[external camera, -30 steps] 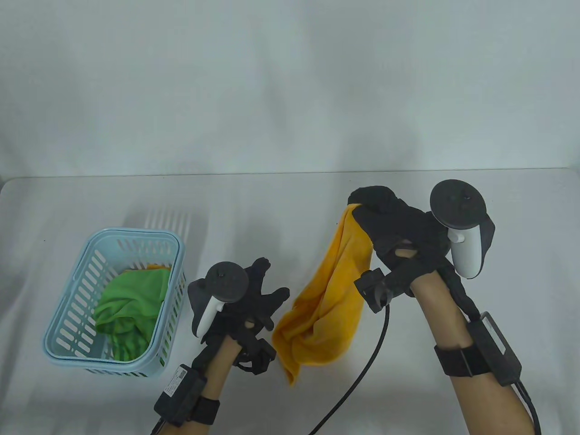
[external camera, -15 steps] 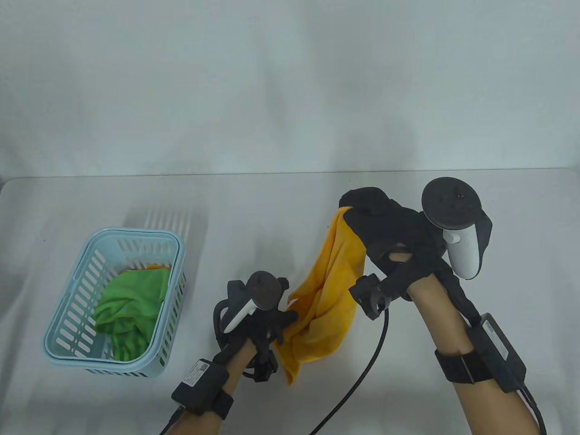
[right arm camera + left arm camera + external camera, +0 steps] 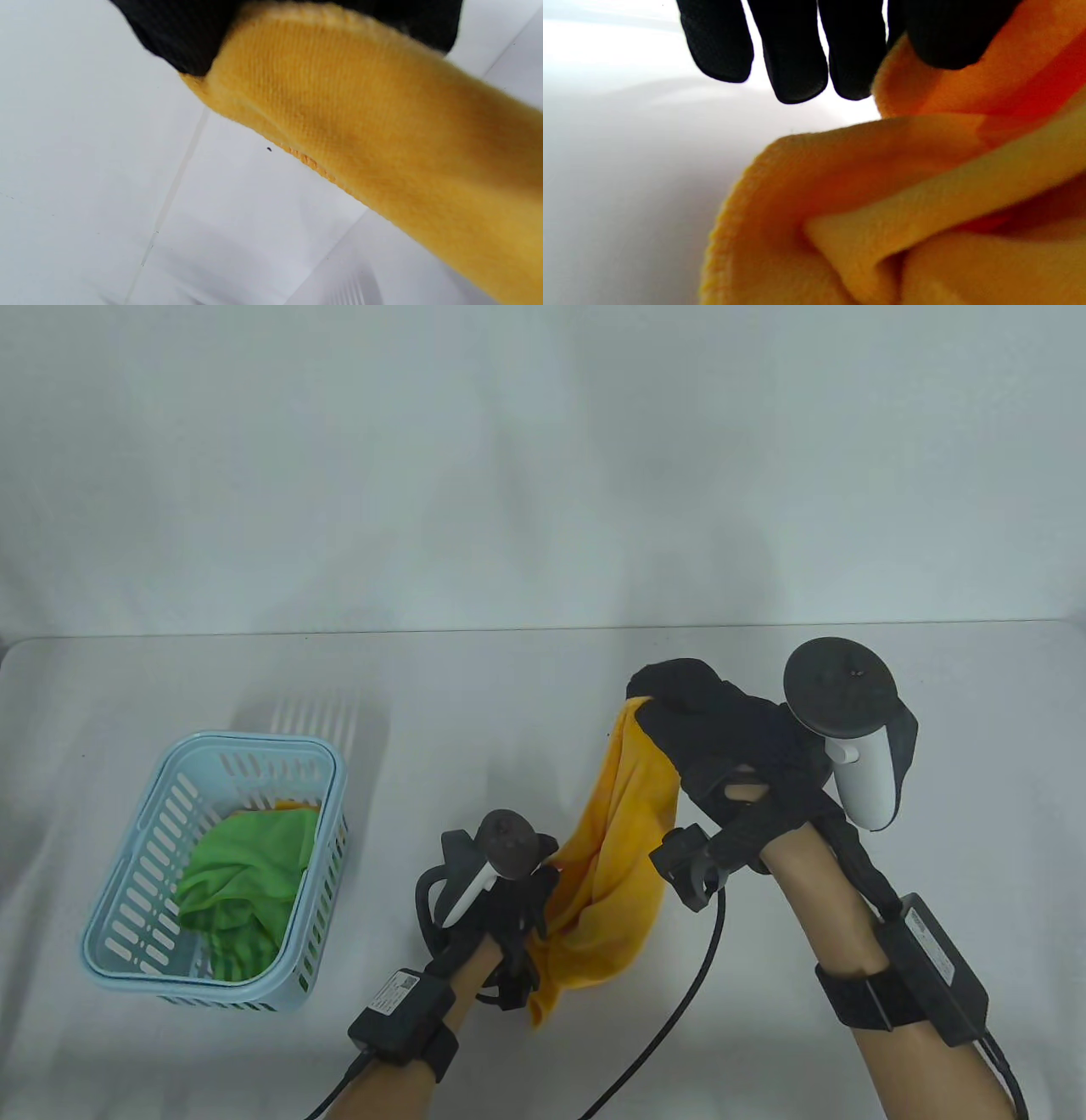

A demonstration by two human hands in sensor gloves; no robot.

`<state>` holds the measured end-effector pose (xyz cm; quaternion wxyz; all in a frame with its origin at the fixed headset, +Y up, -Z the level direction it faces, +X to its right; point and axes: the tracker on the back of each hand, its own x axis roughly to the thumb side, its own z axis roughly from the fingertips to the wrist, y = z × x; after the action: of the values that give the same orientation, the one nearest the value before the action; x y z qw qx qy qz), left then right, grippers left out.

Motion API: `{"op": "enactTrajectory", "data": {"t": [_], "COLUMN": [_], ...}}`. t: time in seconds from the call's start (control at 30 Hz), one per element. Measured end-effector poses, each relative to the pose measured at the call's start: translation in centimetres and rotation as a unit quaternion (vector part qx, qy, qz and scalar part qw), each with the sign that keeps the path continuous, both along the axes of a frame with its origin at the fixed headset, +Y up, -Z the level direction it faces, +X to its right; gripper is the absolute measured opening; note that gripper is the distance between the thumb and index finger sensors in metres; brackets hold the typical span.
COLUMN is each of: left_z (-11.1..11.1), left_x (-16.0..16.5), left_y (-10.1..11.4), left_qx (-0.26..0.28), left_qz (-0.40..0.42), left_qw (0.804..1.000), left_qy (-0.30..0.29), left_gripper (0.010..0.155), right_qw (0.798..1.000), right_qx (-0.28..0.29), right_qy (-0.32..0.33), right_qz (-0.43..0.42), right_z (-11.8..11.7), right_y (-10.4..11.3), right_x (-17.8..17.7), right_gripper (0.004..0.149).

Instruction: Roll square towel into towel roll

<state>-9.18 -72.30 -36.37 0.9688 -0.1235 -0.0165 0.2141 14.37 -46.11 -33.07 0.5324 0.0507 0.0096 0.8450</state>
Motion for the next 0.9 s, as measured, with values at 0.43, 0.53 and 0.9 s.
{"op": "enactTrajectory", "data": {"t": [0.43,0.53,0.9], "left_z": [-0.3,-0.6,0.7], "left_x": [-5.7,-8.0,-13.5], "left_y": [4.3,7.0,16.7], "left_qx": [0.032,0.042,0.116], "left_qz": [0.057,0.016,0.085], "left_qw": [0.992,0.992,0.983], "left_qy": [0.108,0.119,0.118], "left_gripper": [0.043,0.043,0.044], "right_qw": [0.993,0.989,0.977], "right_qx": [0.016,0.012,0.008], "right_qy": [-0.105,-0.136,-0.198], "right_qz": [0.056,0.049,0.081], "right_z": [-1.2,-1.3,-0.8], "right_y": [-0.8,-1.5,-2.5], "right_x": [5.1,6.9,11.4], "right_gripper": [0.038,0.038,0.037]}}
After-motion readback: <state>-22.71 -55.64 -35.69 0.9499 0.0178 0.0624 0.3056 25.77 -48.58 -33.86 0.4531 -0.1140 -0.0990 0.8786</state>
